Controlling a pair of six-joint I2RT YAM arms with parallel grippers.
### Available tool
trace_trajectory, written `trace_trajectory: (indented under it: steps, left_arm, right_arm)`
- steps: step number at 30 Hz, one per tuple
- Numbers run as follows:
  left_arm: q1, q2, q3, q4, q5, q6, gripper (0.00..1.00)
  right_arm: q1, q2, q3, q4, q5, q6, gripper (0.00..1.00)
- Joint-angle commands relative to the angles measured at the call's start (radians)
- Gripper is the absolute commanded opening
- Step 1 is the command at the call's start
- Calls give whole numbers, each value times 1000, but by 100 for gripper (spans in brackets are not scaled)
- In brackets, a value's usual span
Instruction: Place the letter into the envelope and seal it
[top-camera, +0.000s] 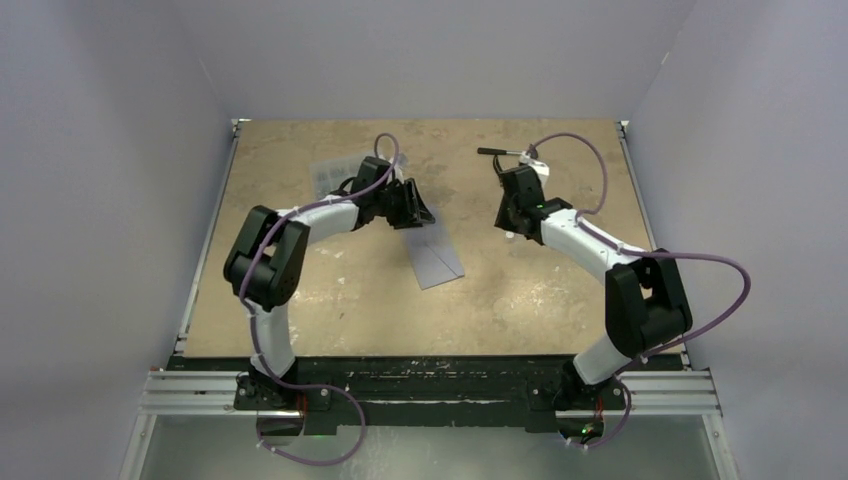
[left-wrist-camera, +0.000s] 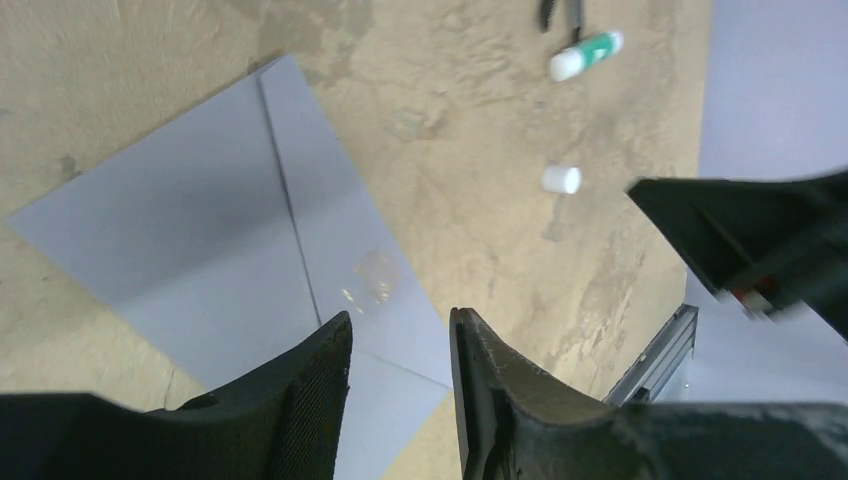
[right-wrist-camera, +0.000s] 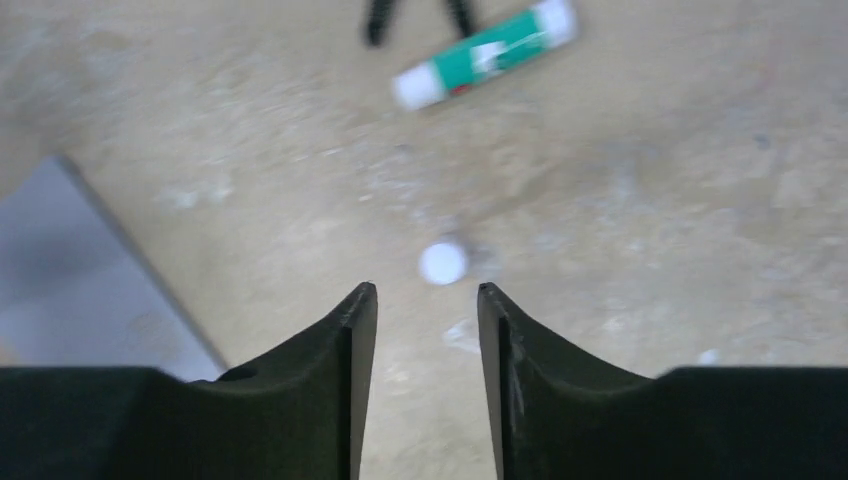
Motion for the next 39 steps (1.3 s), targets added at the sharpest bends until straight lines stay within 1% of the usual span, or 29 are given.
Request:
trace_trajectory:
  steps: [1, 3, 8, 9, 11, 13, 16, 20, 23, 25, 27, 29, 30, 32, 34, 39]
  left_arm:
    - [12, -200, -17, -120, -140, 88, 41]
    - [18, -283, -68, -151, -261, 104, 42]
    - [49, -536, -252, -174, -640, 78, 52]
    - [58, -578, -288, -170, -686, 74, 53]
    - [69, -652, -349, -170, -776, 61, 54]
    - [73, -708, -387, -167, -823, 55, 54]
    - [73, -750, -416, -163, -834, 47, 54]
    - [74, -736, -406, -172, -806, 49, 55]
    - [75, -702, -377, -178, -766, 69, 55]
    - [75, -688, -364, -176, -754, 75, 55]
    - [76, -679, -359, -162, -740, 81, 55]
    - [76, -668, -354, -152, -723, 87, 55]
    - [76, -657, -347, -149, -711, 89, 55]
    - [77, -633, -333, -141, -669, 94, 55]
    - [79, -601, -300, -150, -617, 105, 55]
    - [81, -532, -210, -190, -565, 145, 55]
  right_arm:
    - [-82, -33, -38, 68, 22, 46, 52]
    - [-108, -18, -40, 90, 36, 50, 57]
    - [-143, 45, 2, 107, 56, 28, 62]
    - [-149, 61, 12, 112, 60, 14, 64]
    - [-162, 92, 32, 134, 60, -53, 65]
    - [-178, 121, 47, 171, 50, -145, 66]
    - [-195, 172, 101, 175, -2, -287, 66]
    - [-199, 213, 162, 160, -45, -431, 68]
    - [-203, 231, 196, 141, -27, -472, 68]
    - [-206, 241, 216, 130, -19, -470, 69]
    - [-205, 242, 218, 140, -65, -502, 68]
    - [-205, 244, 212, 133, -166, -597, 66]
    - [-205, 250, 218, 107, -222, -680, 65]
    - [-205, 271, 231, 51, -213, -822, 64]
    - [-223, 276, 238, 33, -177, -864, 64]
    - [-237, 262, 237, 51, -285, -1006, 65]
